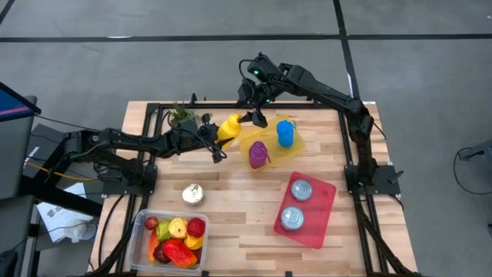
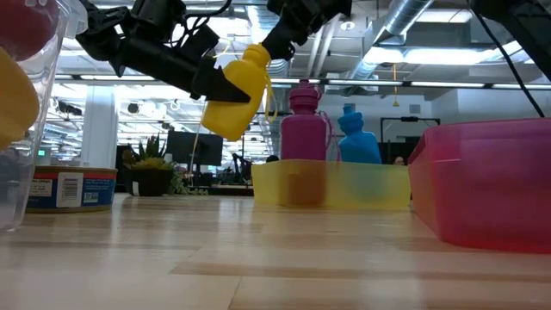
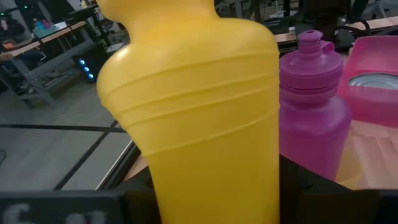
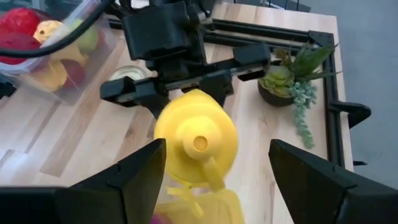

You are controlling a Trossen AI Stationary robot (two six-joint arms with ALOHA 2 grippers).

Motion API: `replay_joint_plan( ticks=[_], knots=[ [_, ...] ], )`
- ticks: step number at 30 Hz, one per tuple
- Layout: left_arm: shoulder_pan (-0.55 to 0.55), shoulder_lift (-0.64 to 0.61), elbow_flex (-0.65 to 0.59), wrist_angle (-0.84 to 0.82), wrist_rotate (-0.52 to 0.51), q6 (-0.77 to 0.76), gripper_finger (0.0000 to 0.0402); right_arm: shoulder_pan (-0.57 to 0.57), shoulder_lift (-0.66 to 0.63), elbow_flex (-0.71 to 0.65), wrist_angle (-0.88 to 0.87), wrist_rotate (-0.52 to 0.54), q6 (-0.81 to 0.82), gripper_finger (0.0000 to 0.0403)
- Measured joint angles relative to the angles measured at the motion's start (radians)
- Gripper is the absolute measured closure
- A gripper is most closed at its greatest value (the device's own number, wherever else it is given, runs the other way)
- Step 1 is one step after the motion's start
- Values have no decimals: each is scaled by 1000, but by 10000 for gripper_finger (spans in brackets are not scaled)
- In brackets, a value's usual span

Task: Pick & Place Food Item
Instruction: Put the yellow tumbler into the yellow bin

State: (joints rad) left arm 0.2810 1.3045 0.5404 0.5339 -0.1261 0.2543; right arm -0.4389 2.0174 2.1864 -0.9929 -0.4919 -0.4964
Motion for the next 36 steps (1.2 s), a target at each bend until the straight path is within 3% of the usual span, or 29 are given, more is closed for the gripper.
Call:
replay_joint_plan(
  ticks=[10,17,29,36],
  knots=[
    [0,0,0,-1,-5,0,259,11,0,0,-1,-12,16,143],
    [1,0,0,-1,-4,0,259,28,0,0,3,-11,18,209],
    [0,0,0,-8,-1,0,259,41,-1,1,1,3,7,361],
    [0,0,0,-8,-2,3,259,45,-2,1,-3,4,-24,370]
  ],
)
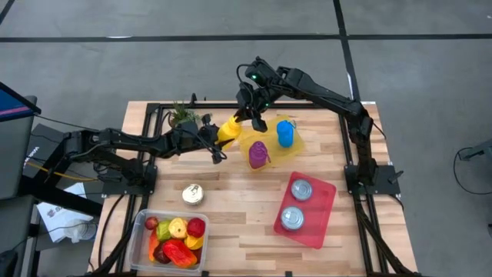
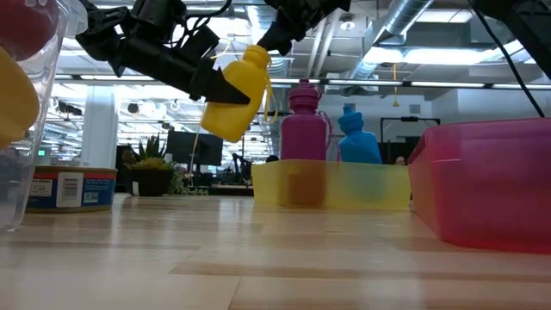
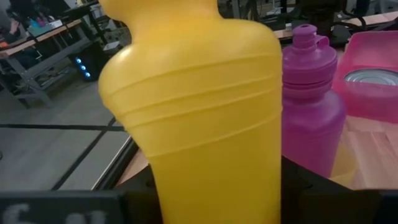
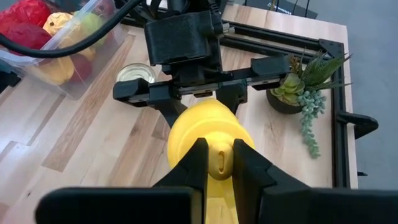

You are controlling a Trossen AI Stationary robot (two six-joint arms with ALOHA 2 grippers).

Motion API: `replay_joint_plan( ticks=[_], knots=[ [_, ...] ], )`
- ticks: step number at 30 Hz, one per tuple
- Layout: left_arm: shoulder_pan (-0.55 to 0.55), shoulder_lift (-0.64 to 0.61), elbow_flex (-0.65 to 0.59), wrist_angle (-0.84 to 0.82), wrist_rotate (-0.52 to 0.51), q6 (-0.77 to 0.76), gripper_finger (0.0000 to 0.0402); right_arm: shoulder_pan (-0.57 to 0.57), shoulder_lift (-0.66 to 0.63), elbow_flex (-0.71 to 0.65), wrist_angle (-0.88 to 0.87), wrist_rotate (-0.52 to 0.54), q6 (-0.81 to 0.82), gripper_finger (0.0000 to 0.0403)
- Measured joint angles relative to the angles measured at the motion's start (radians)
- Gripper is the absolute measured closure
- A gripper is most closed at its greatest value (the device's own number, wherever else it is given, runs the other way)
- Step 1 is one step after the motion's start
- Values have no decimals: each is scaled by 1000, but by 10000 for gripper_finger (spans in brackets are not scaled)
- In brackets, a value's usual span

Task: Pick & Place Food Item
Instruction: Put the yellow tumbler into the yellow bin

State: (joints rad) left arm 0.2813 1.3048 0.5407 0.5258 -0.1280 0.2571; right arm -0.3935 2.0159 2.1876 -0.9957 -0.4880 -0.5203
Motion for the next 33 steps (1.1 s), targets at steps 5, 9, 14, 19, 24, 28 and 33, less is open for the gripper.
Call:
replay_joint_plan(
  ticks=[5,9,14,19,24,28,33],
  knots=[
    [0,-1,0,-13,1,22,258,1,0,0,-17,0,-14,370],
    [0,-8,0,-25,1,30,244,1,0,0,-18,0,-15,370],
    [0,-66,0,-67,1,30,188,1,0,1,-21,-1,-27,370],
    [0,-173,0,-161,-1,30,117,1,0,1,-26,0,-33,370],
    [1,-272,3,-252,-15,30,61,1,3,-1,-37,15,-33,370],
    [1,-324,3,-306,-14,25,33,2,3,-1,-34,18,-33,370],
    [1,-392,2,-354,-73,24,26,2,3,-1,-37,88,-35,370]
  ],
)
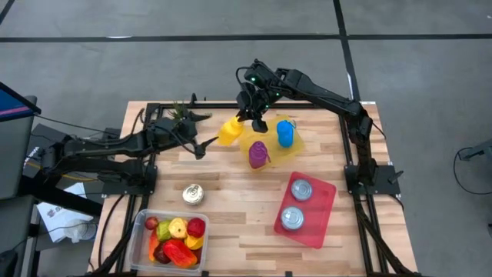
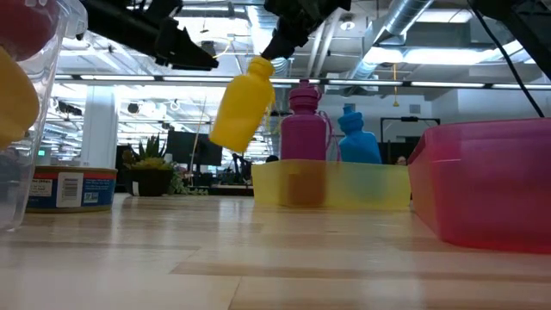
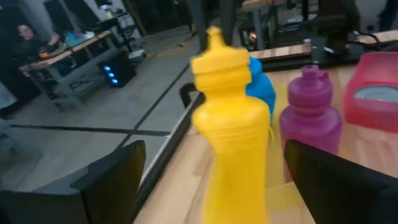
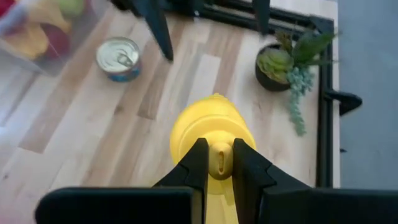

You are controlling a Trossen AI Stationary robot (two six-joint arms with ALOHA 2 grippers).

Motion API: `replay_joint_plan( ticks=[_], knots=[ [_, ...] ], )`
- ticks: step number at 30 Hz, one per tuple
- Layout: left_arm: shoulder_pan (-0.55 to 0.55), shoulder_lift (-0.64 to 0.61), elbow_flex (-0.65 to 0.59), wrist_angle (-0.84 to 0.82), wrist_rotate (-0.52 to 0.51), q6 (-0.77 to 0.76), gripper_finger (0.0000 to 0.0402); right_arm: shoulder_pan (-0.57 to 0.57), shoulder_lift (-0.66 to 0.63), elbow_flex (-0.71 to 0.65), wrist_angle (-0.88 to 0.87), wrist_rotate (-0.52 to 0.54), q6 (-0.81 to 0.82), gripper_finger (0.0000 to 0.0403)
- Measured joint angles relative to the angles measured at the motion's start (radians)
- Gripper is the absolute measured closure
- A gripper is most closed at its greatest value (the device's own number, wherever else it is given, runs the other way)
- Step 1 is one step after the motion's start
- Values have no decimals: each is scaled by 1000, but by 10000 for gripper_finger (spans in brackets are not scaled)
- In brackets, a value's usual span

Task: Pick & Place Food Item
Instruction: Put the yellow tumbler into the yellow bin

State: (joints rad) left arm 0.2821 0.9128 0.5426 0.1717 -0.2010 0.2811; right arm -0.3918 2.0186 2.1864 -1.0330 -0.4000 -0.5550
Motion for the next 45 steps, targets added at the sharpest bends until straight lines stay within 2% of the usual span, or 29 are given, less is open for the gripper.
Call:
replay_joint_plan(
  ticks=[10,18,33,45],
  knots=[
    [0,-110,-1,-69,-29,-13,32,-1,0,0,-32,99,-6,370],
    [0,-130,-1,-91,-37,-25,34,-1,0,0,-74,197,-13,370],
    [0,-130,-2,-90,-38,-28,32,-1,-4,122,-261,217,5,370],
    [0,-129,-2,-90,-38,-35,32,-1,-4,126,-332,188,22,370]
  ],
)
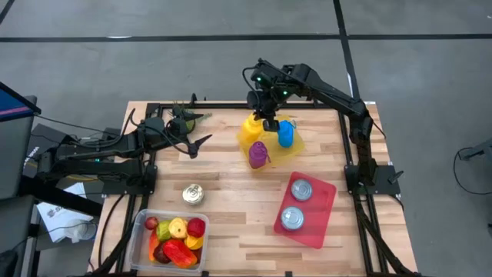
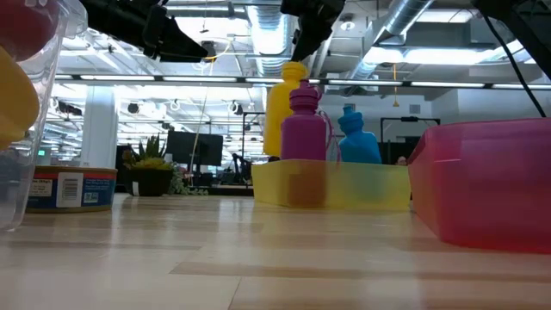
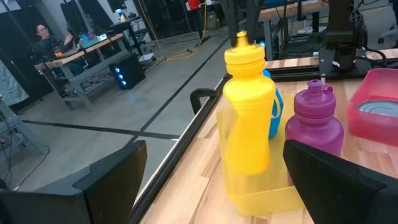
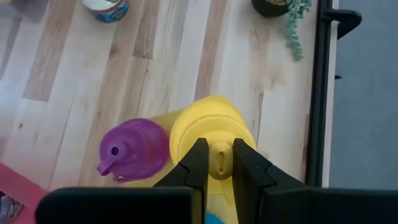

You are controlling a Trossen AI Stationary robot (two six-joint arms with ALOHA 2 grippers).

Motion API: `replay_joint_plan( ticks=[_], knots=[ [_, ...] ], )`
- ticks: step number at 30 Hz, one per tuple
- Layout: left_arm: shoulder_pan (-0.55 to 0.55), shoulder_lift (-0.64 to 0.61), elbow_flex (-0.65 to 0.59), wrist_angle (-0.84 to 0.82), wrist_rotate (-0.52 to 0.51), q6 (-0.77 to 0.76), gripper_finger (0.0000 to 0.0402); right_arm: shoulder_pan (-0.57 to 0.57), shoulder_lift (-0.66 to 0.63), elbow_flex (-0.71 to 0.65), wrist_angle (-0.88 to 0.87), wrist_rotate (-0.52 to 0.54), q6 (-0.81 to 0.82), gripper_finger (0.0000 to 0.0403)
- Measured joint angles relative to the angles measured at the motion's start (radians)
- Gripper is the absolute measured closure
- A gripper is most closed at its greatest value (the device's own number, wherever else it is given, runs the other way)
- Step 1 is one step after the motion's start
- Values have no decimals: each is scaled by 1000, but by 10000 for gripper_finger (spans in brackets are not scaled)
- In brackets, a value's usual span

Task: Pick & Place Food Item
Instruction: Put the yellow tumbler into the yellow bin

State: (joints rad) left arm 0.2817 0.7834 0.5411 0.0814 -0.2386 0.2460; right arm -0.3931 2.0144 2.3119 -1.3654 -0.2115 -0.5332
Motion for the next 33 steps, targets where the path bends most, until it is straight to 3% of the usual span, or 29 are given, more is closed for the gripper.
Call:
replay_joint_plan(
  ticks=[9,33],
  knots=[
    [0,0,0,0,0,-4,32,-13,2,-4,-6,0,0,371],
    [0,0,0,1,0,-16,32,-66,4,-215,125,-31,-27,371]
  ],
)
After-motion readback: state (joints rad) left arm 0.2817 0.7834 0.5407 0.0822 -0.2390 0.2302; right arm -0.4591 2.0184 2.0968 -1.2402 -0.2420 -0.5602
